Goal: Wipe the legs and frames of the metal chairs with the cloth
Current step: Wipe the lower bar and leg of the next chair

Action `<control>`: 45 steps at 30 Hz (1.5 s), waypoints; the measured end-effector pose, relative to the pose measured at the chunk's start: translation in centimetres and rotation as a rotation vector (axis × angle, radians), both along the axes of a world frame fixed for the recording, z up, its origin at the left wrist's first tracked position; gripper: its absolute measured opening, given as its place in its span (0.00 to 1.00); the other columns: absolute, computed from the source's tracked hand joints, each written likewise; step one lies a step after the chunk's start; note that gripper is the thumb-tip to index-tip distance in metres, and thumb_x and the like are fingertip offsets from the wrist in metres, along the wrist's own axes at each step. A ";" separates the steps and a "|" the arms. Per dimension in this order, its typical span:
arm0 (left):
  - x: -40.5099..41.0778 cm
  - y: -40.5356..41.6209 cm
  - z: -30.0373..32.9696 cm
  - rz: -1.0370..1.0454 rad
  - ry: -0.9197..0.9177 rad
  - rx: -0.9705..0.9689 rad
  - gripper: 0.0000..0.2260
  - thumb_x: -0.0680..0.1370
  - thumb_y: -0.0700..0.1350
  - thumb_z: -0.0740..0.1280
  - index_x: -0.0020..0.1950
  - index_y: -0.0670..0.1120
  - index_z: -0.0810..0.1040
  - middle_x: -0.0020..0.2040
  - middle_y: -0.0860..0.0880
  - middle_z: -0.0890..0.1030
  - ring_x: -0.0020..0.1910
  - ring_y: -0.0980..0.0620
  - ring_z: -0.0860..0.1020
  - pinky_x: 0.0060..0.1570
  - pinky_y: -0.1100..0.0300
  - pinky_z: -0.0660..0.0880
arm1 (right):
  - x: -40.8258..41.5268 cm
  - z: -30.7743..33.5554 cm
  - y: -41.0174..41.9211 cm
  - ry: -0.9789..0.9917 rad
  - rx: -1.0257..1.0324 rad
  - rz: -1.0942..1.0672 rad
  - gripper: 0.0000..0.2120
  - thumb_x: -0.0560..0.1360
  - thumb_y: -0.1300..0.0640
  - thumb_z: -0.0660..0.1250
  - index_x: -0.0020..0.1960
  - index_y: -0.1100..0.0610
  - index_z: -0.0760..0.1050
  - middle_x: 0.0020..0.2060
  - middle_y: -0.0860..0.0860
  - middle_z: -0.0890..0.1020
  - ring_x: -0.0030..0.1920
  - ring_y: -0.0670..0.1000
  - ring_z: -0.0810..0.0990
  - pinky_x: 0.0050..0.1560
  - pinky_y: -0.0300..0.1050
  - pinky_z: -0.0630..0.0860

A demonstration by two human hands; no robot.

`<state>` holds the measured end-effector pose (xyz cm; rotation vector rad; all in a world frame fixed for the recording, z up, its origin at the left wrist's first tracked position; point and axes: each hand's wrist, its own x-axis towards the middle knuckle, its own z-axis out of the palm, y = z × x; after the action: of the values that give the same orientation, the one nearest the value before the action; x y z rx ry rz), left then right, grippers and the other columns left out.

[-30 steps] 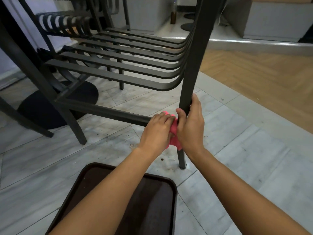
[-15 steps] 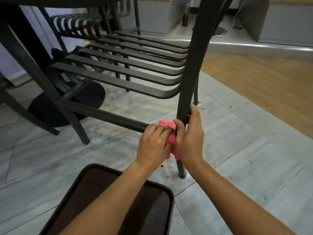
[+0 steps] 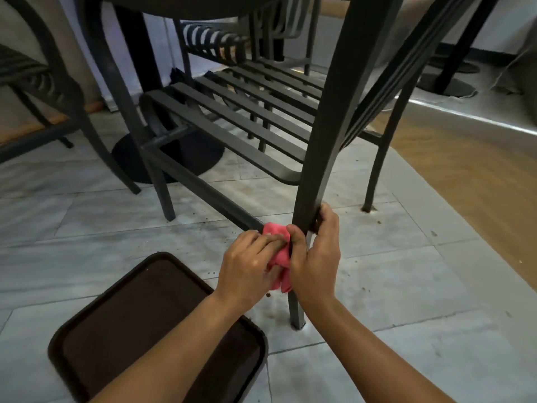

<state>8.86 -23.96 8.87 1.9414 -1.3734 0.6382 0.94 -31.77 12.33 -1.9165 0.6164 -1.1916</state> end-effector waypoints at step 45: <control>1.0 0.9 3.4 0.079 0.682 0.034 0.17 0.74 0.43 0.69 0.62 0.52 0.76 0.61 0.59 0.74 0.62 0.57 0.70 0.65 0.54 0.68 | -0.5 0.2 -0.9 0.014 -0.140 0.054 0.19 0.76 0.58 0.65 0.64 0.62 0.65 0.50 0.53 0.73 0.45 0.45 0.72 0.41 0.30 0.71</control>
<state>9.88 -23.06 12.24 1.9810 -0.8813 -0.0353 0.42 -32.66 12.56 -2.0465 0.4970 -1.2153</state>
